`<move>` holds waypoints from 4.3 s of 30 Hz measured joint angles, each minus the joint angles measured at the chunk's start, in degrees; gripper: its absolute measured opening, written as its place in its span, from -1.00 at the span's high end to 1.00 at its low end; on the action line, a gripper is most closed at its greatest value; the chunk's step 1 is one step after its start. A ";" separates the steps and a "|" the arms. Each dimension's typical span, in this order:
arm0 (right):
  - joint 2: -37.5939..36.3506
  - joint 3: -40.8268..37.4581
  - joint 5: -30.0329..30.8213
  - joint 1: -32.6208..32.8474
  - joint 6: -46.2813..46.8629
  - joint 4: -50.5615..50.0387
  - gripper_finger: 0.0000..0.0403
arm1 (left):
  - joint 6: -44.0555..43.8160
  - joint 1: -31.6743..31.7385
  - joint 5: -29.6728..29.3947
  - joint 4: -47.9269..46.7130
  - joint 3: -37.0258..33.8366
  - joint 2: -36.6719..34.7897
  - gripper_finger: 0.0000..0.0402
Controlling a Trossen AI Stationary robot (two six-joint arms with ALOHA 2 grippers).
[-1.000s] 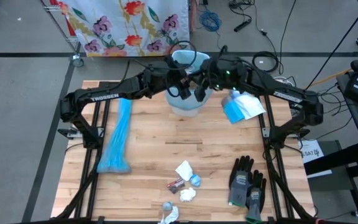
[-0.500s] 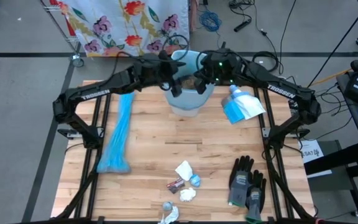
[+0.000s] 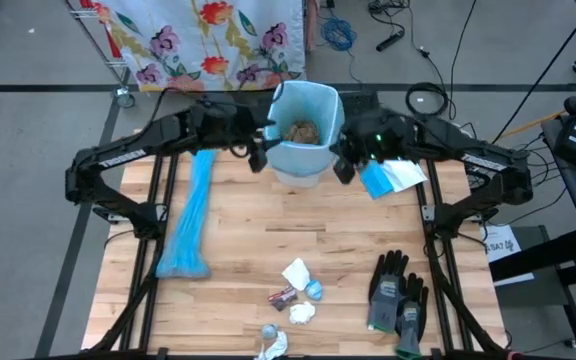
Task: Place trash/remove bag and relplace
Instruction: Put the blue plastic into the blue trash bag inside the white trash bin
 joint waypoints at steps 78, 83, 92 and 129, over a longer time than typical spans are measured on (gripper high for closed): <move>28.82 -5.95 4.19 44.09 47.28 16.18 1.00 | -48.10 -54.38 -16.75 9.44 -36.30 -2.43 -0.21; 28.82 -5.95 4.17 43.47 43.01 11.25 1.00 | -45.32 -48.28 -16.63 9.80 -41.36 -13.75 -0.21; 28.82 -5.97 3.89 41.97 31.86 4.30 0.69 | -45.45 -42.65 -7.64 10.35 -43.91 -22.56 -0.21; 21.68 4.97 8.89 33.98 31.13 -18.34 0.99 | -52.79 -42.58 -10.59 9.51 -43.87 -21.18 -0.21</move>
